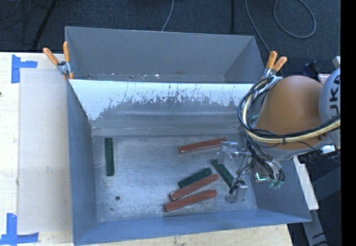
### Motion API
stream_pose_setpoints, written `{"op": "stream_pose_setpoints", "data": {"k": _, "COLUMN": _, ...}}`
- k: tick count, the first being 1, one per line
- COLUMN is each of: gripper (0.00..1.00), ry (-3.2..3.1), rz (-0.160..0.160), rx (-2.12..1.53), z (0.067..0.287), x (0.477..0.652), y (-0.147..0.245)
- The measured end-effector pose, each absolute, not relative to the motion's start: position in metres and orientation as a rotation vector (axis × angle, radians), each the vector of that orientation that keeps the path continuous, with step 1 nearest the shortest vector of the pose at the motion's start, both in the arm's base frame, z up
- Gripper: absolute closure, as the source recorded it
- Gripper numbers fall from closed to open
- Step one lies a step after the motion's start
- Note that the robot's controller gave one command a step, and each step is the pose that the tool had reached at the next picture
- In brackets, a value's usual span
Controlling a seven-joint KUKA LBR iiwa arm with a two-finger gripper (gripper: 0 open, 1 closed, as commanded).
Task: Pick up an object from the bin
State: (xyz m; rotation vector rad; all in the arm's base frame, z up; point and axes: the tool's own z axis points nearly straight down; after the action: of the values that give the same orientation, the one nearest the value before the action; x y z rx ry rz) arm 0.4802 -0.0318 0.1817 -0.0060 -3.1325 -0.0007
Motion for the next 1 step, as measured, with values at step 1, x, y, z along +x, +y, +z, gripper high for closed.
{"op": "stream_pose_setpoints", "data": {"k": 1, "gripper": 0.00, "ry": -3.151, "rz": -0.001, "rx": 0.073, "z": 0.0690, "x": 0.4747, "y": 0.0142}}
